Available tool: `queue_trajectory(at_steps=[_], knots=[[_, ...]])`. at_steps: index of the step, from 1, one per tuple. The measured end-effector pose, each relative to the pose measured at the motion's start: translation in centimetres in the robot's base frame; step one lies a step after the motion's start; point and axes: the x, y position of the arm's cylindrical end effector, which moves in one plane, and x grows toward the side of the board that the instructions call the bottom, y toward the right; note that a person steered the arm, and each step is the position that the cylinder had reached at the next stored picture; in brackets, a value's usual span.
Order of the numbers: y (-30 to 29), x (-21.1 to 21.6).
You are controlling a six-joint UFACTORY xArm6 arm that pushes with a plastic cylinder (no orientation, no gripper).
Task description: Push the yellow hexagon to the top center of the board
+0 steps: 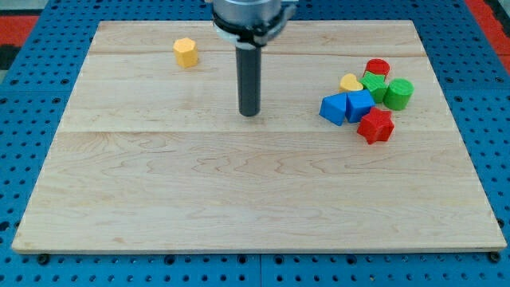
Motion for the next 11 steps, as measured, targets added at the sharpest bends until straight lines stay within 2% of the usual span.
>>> queue_trajectory(at_steps=[1, 3, 4, 5, 9, 11], knots=[[-4.8, -2.4], [-14.4, -10.0], [-12.9, -10.8], [-8.7, -10.8], [-3.1, -8.4], [-2.8, -14.3]])
